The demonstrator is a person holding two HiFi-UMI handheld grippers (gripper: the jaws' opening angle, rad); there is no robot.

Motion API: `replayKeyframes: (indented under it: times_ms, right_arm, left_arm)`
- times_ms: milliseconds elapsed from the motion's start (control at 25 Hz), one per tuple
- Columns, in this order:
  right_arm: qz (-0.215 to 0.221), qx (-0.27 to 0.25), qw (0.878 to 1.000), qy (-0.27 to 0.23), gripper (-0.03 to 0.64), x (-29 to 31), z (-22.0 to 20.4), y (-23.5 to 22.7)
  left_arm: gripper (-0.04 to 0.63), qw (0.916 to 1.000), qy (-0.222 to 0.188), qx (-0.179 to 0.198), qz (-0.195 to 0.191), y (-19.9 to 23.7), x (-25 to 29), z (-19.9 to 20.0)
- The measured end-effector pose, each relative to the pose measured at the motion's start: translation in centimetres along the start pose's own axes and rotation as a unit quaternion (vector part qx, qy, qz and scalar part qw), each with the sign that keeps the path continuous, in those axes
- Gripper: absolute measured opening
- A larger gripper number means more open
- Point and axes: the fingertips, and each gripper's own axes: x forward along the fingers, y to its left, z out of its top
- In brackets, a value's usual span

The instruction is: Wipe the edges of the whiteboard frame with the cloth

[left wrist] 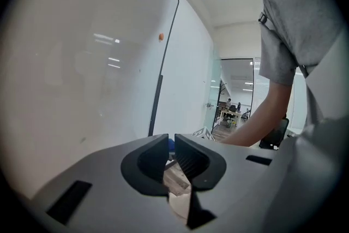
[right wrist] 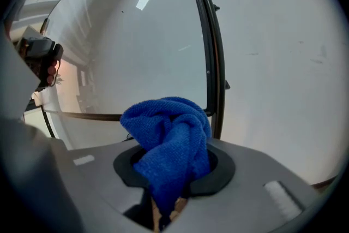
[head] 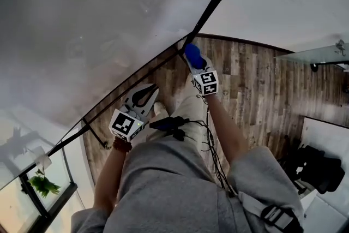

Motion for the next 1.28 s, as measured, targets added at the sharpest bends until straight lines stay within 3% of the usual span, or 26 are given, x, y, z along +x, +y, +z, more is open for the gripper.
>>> replayKeyframes:
  times_ms: [440,880,1280]
  right_arm:
    - [0.018,-0.013,0.999,0.024,0.137,5.7,-4.1,-2.5]
    - [0.001,-0.015,1.000,0.018,0.135,11.2,-3.6,-4.0]
    - [-0.019,-0.023,1.000,-0.007,0.129,11.7,-0.5,-4.2]
  left_arm:
    - [0.041,0.9984,0.037,-0.016,0.040,1.6,0.2,-3.0]
    - [0.041,0.9968,0.053,-0.031,0.050,2.2,0.1,-3.8]
    - [0.041,0.9967,0.035,-0.048,0.056,3.4,0.5,-3.4]
